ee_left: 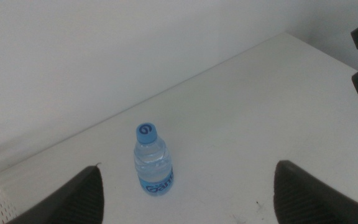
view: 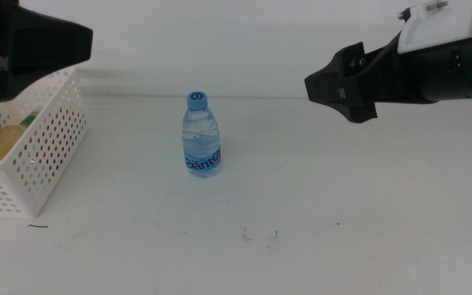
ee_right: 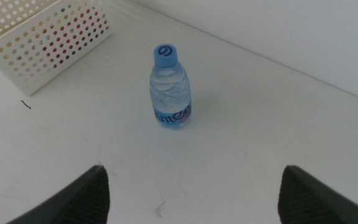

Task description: Use arms to grab the bottles and put them into the dustbin to the left of the table.

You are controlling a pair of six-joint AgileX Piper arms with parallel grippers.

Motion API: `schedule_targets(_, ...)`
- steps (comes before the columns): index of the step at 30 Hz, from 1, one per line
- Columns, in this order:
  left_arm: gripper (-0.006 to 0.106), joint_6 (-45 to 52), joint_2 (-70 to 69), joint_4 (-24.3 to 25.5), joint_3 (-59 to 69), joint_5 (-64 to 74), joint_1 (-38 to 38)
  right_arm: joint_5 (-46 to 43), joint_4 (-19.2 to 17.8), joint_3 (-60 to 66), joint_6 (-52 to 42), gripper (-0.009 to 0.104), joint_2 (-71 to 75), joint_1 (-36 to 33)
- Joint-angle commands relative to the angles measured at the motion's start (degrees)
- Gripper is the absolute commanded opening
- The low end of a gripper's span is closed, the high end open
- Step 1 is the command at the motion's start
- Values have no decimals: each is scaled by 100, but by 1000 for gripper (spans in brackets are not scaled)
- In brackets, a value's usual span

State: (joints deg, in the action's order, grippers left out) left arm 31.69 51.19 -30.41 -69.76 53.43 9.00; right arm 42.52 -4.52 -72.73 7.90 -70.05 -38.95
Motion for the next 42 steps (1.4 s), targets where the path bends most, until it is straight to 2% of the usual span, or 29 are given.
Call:
schedule_targets(1,94,-11,-11,-3,5,-136,16,-43,-28,-53,-20,87,1,13)
schedule_targets(5,94,-11,-11,-3,-21,-170,36,-42,-13,-53,-20,87,1,13)
schedule_targets(7,94,-22,-11,195,-22,-409,281,-42,-13,-53,-20,87,1,13)
schedule_targets(9,94,-471,34,1066,-7,-854,925,-42,-13,-53,-20,87,1,13)
schedule_targets(12,94,-2246,162,2786,-7,-1143,1948,-42,-25,-53,-20,87,1,13)
schedule_targets(14,94,-2965,161,3388,103,-1185,2283,-42,5,-53,-20,87,1,13)
schedule_targets(17,94,-3071,85,3272,604,-1557,2338,-42,67,-53,-20,87,1,13)
schedule_targets(23,94,-3002,50,2213,2425,-3715,2112,-42,84,-53,-20,87,1,13)
schedule_targets(28,94,-3002,50,1860,3966,-5195,2078,-42,84,-53,-20,87,1,13)
schedule_targets(33,94,-3062,50,1799,5005,-6495,2078,-42,84,-53,-20,87,1,13)
schedule_targets(42,94,-3047,50,1868,5245,-6485,2078,-42,96,-53,-20,87,1,13)
